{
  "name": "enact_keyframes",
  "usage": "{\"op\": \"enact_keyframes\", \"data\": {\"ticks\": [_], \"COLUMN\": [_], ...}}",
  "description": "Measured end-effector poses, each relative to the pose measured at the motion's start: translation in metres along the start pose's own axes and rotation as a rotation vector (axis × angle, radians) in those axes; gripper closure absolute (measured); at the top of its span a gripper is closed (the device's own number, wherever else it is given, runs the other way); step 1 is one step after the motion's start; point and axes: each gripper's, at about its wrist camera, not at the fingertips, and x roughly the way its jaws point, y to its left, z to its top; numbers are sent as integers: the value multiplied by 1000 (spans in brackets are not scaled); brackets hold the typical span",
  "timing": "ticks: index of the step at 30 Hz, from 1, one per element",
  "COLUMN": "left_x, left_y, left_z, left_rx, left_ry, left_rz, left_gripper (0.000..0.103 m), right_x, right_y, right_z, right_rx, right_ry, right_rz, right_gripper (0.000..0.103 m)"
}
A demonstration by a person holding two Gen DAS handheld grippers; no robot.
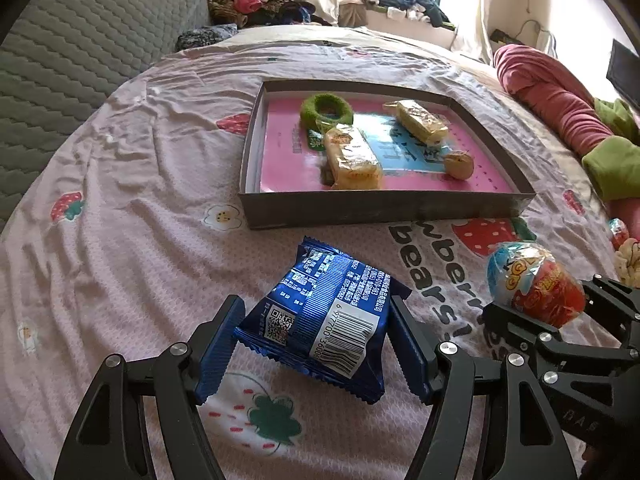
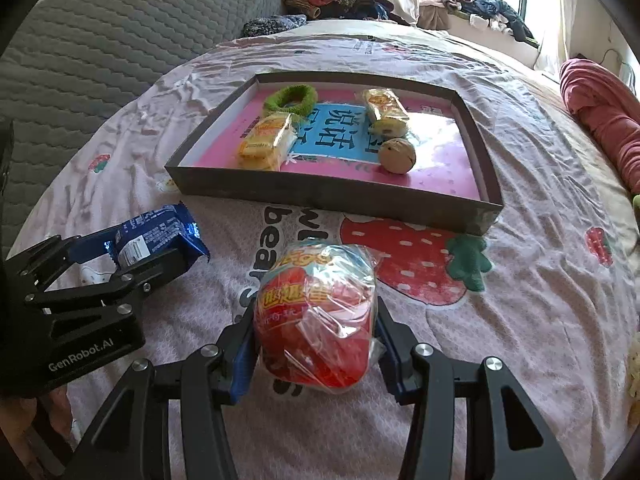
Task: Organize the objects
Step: 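Lift the blue packet and red candy and carry both over the tray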
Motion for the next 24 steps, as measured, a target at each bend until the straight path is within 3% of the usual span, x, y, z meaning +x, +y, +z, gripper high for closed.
{"op": "enact_keyframes", "data": {"ticks": [24], "left_x": [-120], "left_y": [-31], "left_z": [29], "left_rx": [35], "left_ry": [-152], "left_rz": [7], "left_gripper": [30], "right_x": [-127], "right_y": [-4], "right_z": [16], "right_rx": [1], "right_ry": [-174], "right_rz": [-33], "right_gripper": [51]}}
